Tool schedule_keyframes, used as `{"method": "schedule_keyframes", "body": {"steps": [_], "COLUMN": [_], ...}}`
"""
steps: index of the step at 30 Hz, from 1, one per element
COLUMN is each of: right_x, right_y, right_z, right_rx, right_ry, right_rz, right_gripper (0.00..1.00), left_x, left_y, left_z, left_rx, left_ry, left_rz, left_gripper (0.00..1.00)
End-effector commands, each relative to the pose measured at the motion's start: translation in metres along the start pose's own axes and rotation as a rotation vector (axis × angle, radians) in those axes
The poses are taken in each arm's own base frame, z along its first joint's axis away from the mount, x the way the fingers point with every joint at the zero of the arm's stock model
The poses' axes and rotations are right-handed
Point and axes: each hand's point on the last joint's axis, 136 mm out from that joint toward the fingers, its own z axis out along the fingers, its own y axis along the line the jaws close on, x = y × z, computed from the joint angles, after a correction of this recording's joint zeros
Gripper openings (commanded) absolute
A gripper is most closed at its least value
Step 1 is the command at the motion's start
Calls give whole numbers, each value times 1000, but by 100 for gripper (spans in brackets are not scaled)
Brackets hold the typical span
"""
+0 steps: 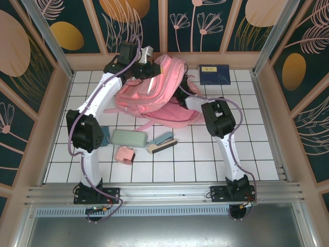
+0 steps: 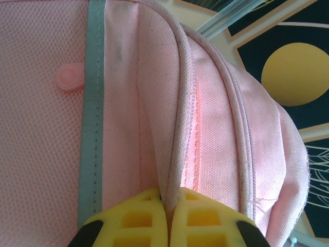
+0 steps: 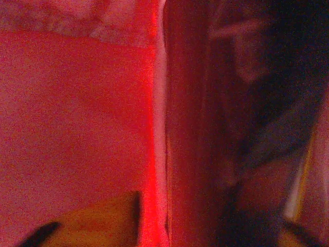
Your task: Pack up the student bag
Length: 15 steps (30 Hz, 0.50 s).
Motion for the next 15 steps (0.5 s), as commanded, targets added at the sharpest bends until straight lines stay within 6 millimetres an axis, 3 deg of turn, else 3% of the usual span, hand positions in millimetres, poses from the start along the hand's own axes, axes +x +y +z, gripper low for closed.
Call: {"method": "schedule_keyframes", "body": {"steps": [1, 6, 10, 15], "right_x": [12, 12, 16, 32], "right_y": [10, 29, 43, 44], "right_z": [-1, -32, -69, -105], "right_rx": [27, 15, -29, -59], "right_ry": [10, -15, -39, -12], "right_rz": [-57, -118, -164, -205], "right_gripper": [52, 76, 78, 78], "left_x": [-36, -41, -43, -41], "left_y": [-48, -30, -17, -8], "left_z": [-25, -26, -27, -23], "left_rx": [138, 104, 87, 83], "left_ry": [-130, -147, -158, -167], "left_rz": [109, 74, 49, 23], "left_gripper": [0, 0, 0, 0]}}
